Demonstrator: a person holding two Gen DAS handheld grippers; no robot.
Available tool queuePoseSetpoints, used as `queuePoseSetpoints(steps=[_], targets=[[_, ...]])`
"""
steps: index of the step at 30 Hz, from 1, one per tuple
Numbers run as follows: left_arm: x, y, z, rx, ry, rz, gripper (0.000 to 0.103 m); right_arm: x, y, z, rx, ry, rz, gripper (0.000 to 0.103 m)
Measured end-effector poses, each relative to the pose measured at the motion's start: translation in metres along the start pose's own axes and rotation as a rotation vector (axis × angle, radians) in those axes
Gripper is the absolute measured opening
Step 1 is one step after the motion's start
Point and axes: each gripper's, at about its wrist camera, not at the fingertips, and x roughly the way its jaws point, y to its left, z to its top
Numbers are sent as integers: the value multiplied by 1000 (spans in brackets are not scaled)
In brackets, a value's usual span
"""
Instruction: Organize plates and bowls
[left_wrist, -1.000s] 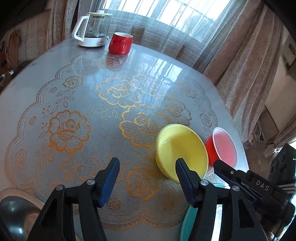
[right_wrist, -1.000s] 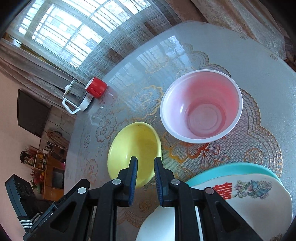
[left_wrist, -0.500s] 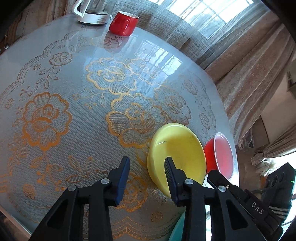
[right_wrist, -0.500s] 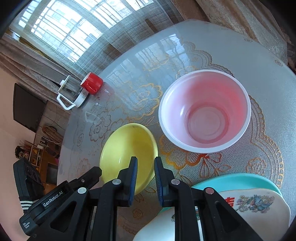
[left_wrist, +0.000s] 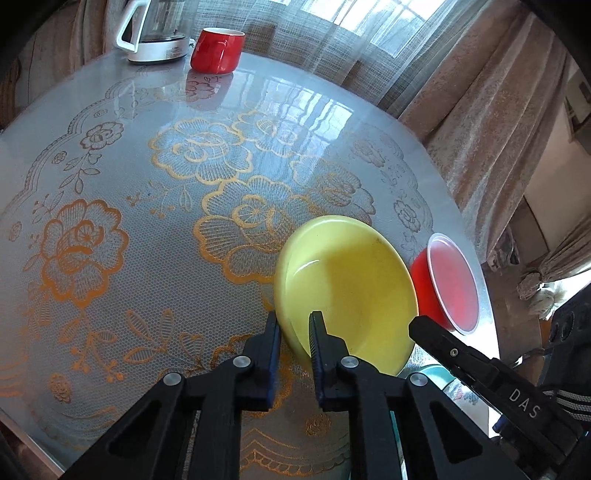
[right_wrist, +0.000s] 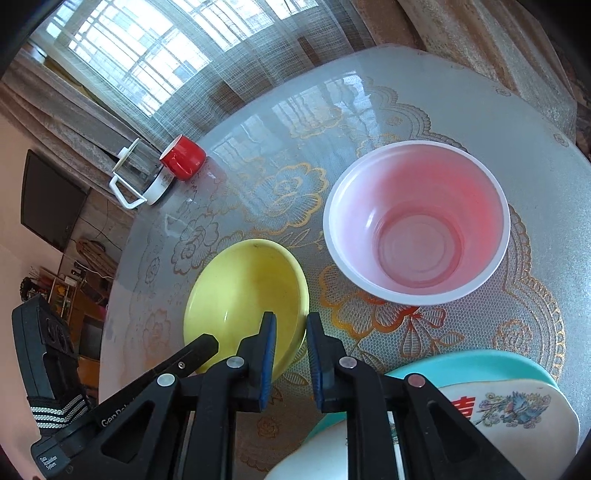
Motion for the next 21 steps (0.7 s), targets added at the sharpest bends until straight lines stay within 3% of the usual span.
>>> queuePoseSetpoints(steps=[21], targets=[[-87, 24, -49, 50, -126, 8, 19, -31, 40, -39, -37, -13, 154, 16]])
